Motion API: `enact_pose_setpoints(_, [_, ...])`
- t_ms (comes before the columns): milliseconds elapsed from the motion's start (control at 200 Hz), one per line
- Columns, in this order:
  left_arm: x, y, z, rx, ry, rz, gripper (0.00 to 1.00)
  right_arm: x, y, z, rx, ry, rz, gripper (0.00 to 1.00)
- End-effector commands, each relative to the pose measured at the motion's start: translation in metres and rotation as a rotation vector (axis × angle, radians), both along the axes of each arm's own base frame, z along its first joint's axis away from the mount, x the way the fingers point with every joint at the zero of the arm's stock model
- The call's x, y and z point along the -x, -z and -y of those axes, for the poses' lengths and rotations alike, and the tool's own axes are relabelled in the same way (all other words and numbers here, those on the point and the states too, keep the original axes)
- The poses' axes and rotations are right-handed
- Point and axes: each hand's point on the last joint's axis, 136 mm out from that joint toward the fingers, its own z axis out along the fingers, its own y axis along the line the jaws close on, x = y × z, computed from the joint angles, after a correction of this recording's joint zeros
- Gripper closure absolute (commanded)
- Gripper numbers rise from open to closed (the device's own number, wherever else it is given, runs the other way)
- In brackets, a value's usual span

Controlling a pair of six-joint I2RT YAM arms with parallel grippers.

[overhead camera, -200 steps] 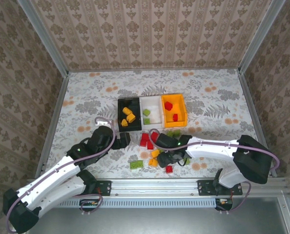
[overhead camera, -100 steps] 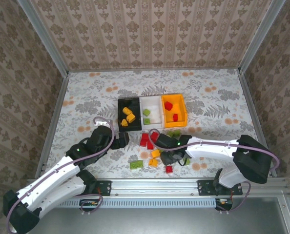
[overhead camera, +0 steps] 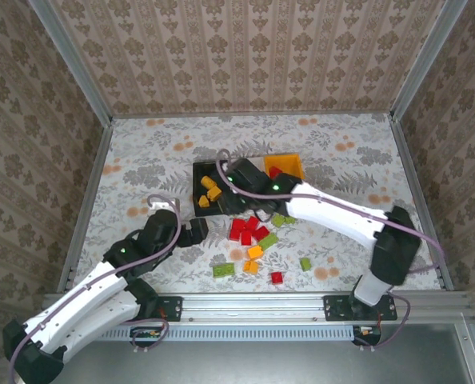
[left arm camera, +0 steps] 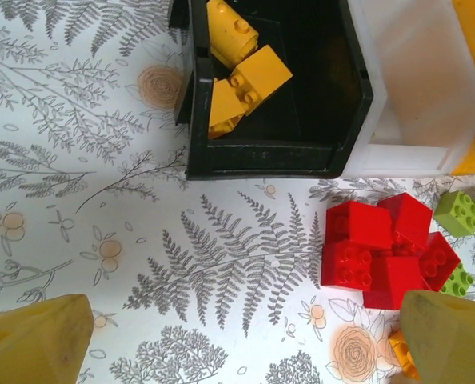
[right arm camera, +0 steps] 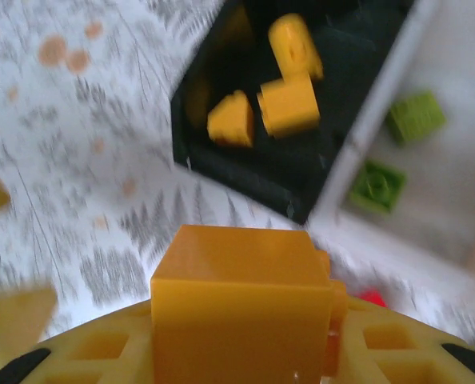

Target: Sort the legos into containers by color

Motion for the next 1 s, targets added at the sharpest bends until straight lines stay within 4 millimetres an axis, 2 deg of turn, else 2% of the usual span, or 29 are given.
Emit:
enact_pose_setpoints(0, [0.008, 0.008, -0.015, -0.016, -0.049, -0.032, 0.00, -0.031, 0.012, -0.022, 0.020, -0.008, 0.001, 0.66])
enact_pose_setpoints(170, [0.014, 0.006, -0.020, 0.004, -0.052, -0.028, 0.00, -0.078, 0.038, -0.040, 0.039, 0.069, -0.026, 0.65])
enact_pose_setpoints(340, [0.017, 0.006, -0.023, 0.006, -0.054, -0.029, 0.00, -0.099, 0.059, -0.052, 0.033, 0.096, -0.060, 0.62])
enact_pose_setpoints(415, [0.018, 0.005, -0.023, 0.006, -0.050, -0.028, 0.00, -0.105, 0.062, -0.054, 0.032, 0.103, -0.069, 0.57])
enact_pose_setpoints(485, [0.018, 0.005, -0.022, 0.009, -0.045, -0.028, 0.00, -0.108, 0.059, -0.057, 0.022, 0.103, -0.070, 0.46])
enact_pose_setpoints(575, [0.018, 0.003, -0.021, 0.008, -0.041, -0.024, 0.00, -0.108, 0.048, -0.059, 0.000, 0.101, -0.061, 0.33])
enact_pose_setpoints(725, [0.015, -0.007, -0.019, 0.016, -0.029, 0.001, 0.00, -0.102, 0.018, -0.052, -0.046, 0.102, -0.023, 0.28])
enact_pose_setpoints(855, [0.014, -0.015, -0.015, 0.018, -0.009, 0.011, 0.00, -0.082, -0.005, -0.035, -0.092, 0.103, 0.004, 0.27])
enact_pose_setpoints(995, [0.010, -0.016, -0.010, 0.019, 0.002, 0.014, 0.00, -0.049, -0.014, -0.005, -0.101, 0.102, 0.009, 0.26])
